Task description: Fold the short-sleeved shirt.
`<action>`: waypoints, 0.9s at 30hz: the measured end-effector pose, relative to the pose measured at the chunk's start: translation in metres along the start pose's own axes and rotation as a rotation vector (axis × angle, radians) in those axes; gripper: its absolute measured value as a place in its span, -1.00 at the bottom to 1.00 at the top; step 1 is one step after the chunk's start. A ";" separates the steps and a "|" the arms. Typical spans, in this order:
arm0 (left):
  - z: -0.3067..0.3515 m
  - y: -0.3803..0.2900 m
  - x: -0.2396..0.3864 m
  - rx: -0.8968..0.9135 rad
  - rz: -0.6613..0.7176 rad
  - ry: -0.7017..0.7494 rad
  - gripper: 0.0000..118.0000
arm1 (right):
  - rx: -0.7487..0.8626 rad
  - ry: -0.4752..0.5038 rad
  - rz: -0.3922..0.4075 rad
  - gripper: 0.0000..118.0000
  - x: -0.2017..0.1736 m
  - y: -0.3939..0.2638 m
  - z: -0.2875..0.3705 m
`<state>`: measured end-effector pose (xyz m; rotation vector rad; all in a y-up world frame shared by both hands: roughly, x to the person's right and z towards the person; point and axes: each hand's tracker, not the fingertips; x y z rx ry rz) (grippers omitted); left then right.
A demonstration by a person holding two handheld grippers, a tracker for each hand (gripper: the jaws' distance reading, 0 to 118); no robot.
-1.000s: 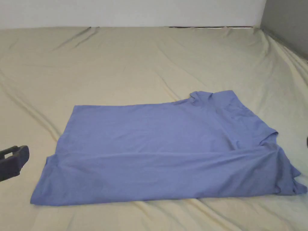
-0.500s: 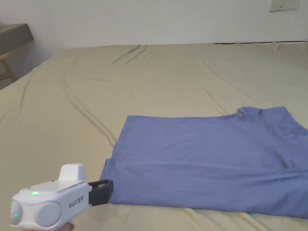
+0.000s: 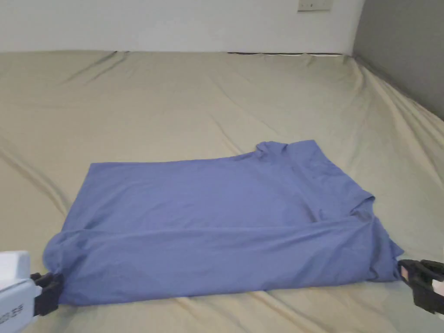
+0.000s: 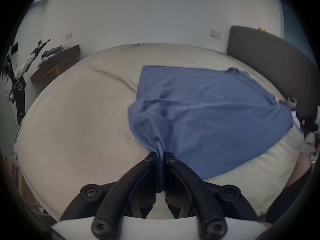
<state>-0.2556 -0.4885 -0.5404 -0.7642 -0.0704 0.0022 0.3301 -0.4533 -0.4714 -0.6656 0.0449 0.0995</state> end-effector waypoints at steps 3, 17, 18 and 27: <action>0.018 0.007 -0.008 0.021 0.066 -0.028 -0.92 | -0.090 0.024 -0.023 0.60 0.013 -0.001 -0.022; 0.028 0.009 -0.001 -0.005 0.039 -0.031 -0.92 | -0.108 0.037 -0.121 -0.86 0.034 -0.012 -0.061; 0.035 0.012 -0.002 0.004 0.045 -0.041 -0.92 | -0.090 0.048 -0.123 -0.86 0.033 -0.008 -0.048; 0.094 -0.008 -0.015 -0.014 0.012 -0.060 -0.92 | -0.127 0.106 -0.044 -0.86 0.035 -0.019 0.031</action>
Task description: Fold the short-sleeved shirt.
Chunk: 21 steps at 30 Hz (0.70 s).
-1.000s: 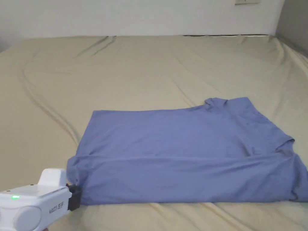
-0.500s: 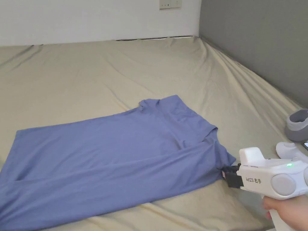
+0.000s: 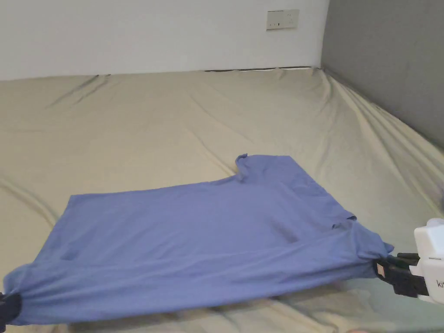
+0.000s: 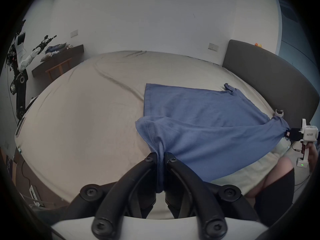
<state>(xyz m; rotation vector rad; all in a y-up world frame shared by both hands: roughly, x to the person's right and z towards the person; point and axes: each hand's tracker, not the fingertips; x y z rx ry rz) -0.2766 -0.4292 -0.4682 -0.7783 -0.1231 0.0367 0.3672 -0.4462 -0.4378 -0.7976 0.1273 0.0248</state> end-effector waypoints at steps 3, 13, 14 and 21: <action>0.004 -0.019 -0.009 -0.049 -0.004 -0.022 -0.92 | -0.047 0.006 0.004 -0.86 -0.003 -0.025 0.002; -0.028 -0.052 -0.017 -0.195 -0.030 -0.011 -0.76 | -0.152 -0.035 -0.021 -0.80 0.000 -0.047 -0.013; -0.026 -0.049 -0.019 -0.198 -0.024 0.020 -0.48 | -0.171 -0.079 -0.010 -0.67 -0.001 -0.044 -0.008; 0.000 0.018 -0.013 0.042 -0.011 0.144 0.57 | 0.098 -0.165 -0.027 0.49 -0.003 0.023 0.033</action>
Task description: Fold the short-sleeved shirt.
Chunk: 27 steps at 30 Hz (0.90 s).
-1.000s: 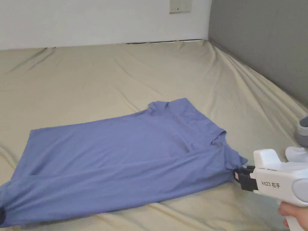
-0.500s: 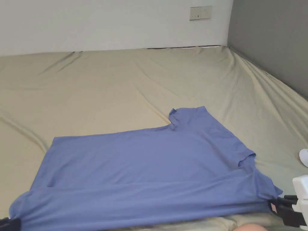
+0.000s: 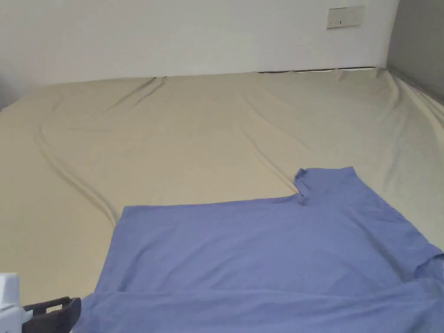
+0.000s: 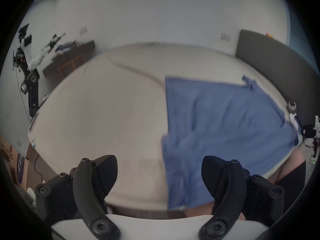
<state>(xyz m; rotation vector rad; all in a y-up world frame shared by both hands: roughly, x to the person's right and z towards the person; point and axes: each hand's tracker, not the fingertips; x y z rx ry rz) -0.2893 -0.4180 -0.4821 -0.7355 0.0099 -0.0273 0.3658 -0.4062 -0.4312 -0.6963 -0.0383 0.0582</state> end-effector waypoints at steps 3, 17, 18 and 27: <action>-0.005 0.045 0.013 0.117 0.024 -0.043 -0.97 | 0.198 0.013 0.096 -0.16 -0.012 0.046 -0.010; -0.251 0.173 0.034 -0.043 0.064 -0.061 0.67 | 0.144 0.032 0.050 -1.00 -0.044 0.152 -0.166; -0.266 0.170 0.035 -0.098 0.073 -0.049 0.79 | 0.136 0.038 0.062 -1.00 -0.044 0.149 -0.171; -0.287 0.144 0.051 -0.144 0.024 -0.026 -1.00 | 0.059 0.057 0.088 -1.00 -0.035 0.135 -0.201</action>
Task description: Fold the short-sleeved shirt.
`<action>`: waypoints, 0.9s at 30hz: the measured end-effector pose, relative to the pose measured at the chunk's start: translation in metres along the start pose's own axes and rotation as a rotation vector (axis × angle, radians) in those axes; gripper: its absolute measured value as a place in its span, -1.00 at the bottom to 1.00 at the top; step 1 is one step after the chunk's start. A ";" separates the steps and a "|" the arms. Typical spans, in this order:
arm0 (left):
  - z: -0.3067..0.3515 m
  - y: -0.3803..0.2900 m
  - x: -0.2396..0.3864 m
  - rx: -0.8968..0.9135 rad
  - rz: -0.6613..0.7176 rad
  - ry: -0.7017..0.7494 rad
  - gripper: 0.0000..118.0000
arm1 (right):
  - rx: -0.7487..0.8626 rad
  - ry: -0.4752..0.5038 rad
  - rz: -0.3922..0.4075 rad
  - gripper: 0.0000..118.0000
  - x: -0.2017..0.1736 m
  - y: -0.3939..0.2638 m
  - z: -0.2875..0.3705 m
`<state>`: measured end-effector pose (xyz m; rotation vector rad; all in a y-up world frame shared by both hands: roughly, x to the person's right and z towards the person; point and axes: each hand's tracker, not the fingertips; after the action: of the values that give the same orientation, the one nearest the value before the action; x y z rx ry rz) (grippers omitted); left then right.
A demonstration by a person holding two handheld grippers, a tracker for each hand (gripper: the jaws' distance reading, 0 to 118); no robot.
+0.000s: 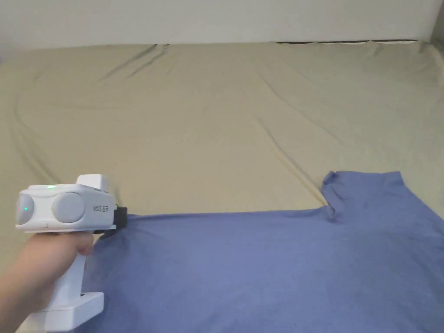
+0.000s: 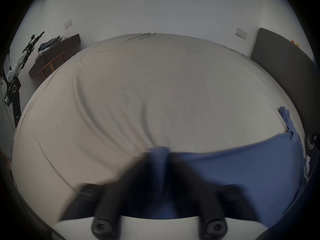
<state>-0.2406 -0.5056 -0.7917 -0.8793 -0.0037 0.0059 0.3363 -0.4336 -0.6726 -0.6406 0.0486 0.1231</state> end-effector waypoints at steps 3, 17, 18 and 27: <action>0.023 -0.004 0.008 0.042 -0.009 -0.007 -1.00 | -0.032 0.012 -0.041 -1.00 0.009 0.007 -0.019; 0.047 -0.013 -0.001 0.051 -0.019 -0.067 -1.00 | -0.235 -0.024 -0.190 -1.00 0.030 0.012 -0.143; 0.046 -0.013 -0.006 0.048 -0.015 -0.069 -1.00 | -0.227 0.008 -0.206 -1.00 0.031 0.013 -0.141; 0.146 -0.016 -0.016 0.154 -0.004 -0.135 -1.00 | -0.055 0.019 -0.145 -1.00 0.025 0.044 0.003</action>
<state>-0.2571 -0.4037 -0.6867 -0.7239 -0.1296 0.0609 0.3553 -0.3944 -0.6982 -0.6982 0.0172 -0.0214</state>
